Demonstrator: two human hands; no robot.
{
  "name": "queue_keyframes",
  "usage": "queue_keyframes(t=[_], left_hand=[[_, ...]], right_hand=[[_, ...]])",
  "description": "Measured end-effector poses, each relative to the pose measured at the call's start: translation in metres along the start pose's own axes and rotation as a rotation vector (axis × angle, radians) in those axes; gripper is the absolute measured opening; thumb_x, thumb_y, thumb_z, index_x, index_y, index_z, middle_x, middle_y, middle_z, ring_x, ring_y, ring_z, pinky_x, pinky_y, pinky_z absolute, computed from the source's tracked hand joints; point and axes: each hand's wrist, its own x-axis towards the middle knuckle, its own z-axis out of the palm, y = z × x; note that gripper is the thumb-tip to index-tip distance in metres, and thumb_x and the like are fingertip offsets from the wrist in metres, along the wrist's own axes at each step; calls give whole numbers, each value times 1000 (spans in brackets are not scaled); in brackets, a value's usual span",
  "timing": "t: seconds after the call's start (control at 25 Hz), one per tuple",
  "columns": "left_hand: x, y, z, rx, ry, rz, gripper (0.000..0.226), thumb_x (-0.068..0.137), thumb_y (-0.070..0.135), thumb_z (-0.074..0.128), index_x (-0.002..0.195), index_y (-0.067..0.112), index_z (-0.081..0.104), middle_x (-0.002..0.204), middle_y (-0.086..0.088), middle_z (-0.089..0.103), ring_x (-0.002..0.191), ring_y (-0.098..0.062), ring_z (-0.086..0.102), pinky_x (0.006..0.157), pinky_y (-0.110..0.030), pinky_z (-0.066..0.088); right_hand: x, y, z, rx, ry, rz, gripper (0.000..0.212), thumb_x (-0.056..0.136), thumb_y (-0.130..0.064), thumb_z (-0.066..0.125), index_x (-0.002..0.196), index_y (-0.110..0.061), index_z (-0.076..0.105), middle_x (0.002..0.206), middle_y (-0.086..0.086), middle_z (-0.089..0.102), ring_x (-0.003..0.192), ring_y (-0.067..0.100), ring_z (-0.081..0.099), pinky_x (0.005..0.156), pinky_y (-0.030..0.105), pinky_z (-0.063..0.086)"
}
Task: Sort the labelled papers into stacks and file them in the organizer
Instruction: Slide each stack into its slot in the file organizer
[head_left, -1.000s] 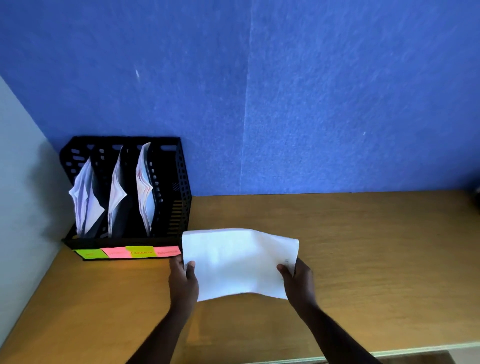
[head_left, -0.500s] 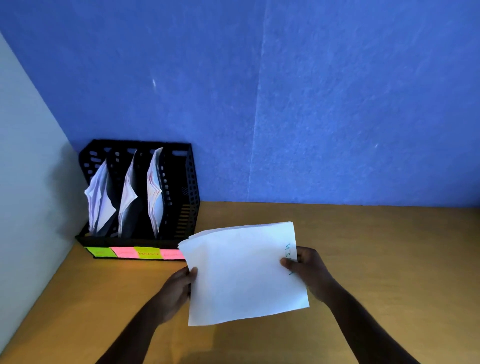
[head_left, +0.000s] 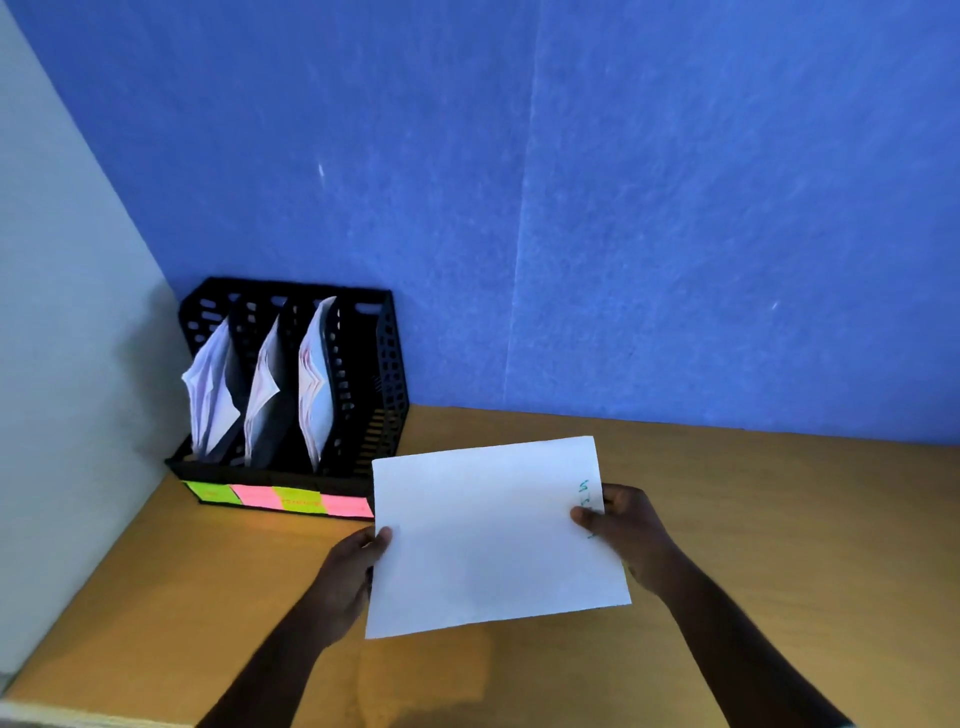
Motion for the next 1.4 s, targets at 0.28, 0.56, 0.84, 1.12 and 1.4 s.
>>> queue_keyframes(t=[0.28,0.56,0.84,1.12,1.4], left_hand=[[-8,-9,10,75,143,22,24,96,16,60,117,6,66,111,-11,74,104,-36,68,91,-48,52],[5,27,-21,30,260,55,20,96,19,60,110,9,70,105,-12,75,91,-32,71,73,-39,57],[25,71,-39,-142,28,-137,11,93,12,61,87,3,65,59,-5,52,41,-10,43,38,-18,30],[66,81,-78,-117,32,-175,19,87,18,71,78,2,64,59,-9,45,34,-9,31,37,-16,20],[76,87,-93,-159,20,-277,24,99,24,53,81,10,61,55,-2,63,35,-5,44,37,-15,26]], right_hand=[[17,-30,-8,17,-311,4,29,92,-3,72,121,-9,69,115,7,78,106,32,74,97,52,57],[28,-89,39,-423,-156,-143,27,90,-16,72,116,-21,74,114,-7,77,95,15,75,88,40,61],[23,-178,90,-554,188,-146,9,87,-12,70,89,-10,78,87,2,78,77,18,74,67,34,58],[36,-248,181,-821,233,-397,8,77,-6,59,72,-4,65,69,9,63,60,22,54,50,29,36],[66,-289,237,-929,367,-348,9,71,0,52,70,-9,53,70,4,52,61,23,52,46,25,32]])
